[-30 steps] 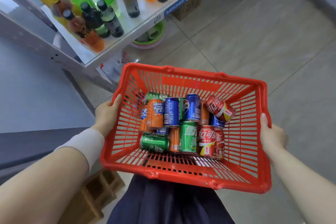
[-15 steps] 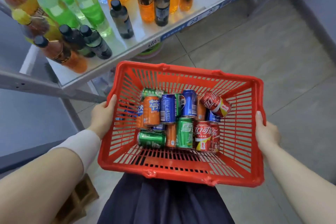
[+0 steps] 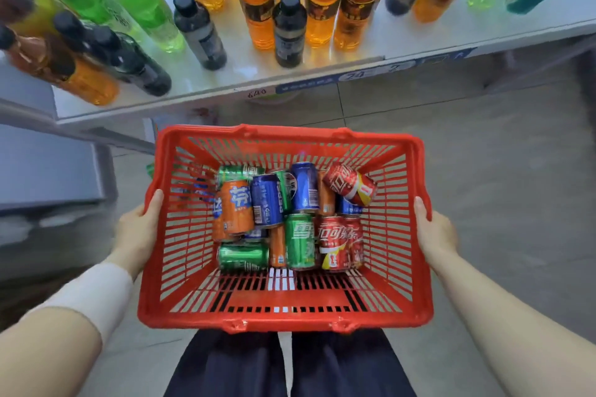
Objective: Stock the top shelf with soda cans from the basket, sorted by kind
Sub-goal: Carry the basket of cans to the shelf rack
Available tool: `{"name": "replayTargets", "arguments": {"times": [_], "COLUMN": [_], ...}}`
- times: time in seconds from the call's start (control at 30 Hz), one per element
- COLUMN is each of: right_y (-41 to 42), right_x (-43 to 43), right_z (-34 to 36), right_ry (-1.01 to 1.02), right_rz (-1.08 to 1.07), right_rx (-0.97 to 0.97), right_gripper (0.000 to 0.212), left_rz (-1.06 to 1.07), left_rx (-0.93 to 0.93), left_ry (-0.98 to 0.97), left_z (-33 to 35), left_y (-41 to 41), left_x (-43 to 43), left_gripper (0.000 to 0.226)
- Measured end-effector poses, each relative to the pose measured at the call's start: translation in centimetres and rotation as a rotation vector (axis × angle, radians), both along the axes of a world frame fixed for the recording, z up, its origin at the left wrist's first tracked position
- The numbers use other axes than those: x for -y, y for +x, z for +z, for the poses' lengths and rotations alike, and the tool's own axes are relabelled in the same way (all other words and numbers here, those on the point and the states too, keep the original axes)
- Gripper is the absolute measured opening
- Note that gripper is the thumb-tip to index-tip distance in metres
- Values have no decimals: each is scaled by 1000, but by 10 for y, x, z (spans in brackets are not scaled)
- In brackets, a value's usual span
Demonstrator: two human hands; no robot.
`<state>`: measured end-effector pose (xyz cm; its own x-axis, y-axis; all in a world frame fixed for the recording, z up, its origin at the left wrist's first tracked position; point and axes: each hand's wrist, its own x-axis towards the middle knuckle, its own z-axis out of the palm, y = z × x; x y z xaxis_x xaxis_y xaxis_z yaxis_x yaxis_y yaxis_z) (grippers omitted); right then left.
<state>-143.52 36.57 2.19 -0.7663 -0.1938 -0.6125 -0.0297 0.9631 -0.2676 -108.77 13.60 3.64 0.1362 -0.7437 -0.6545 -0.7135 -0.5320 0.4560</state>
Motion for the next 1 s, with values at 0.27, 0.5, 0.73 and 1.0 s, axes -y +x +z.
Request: {"name": "replayTargets", "arguments": {"times": [0.27, 0.5, 0.73, 1.0], "right_y": [-52, -76, -98, -127], "right_x": [16, 32, 57, 109], "right_z": [-82, -225, -333, -369], "right_ry": [81, 116, 97, 88], "right_rz": [141, 135, 201, 318], "right_rx": [-64, -29, -77, -126], "right_gripper": [64, 64, 61, 66], "left_rz": [161, 87, 38, 164], "left_rx": [-67, -20, 91, 33], "left_ry": [73, 40, 64, 150], "left_z": [-90, -234, -343, -389], "left_y": [-34, -67, -71, -82], "left_x": [-7, 10, 26, 41], "left_gripper": [48, 45, 70, 84]}}
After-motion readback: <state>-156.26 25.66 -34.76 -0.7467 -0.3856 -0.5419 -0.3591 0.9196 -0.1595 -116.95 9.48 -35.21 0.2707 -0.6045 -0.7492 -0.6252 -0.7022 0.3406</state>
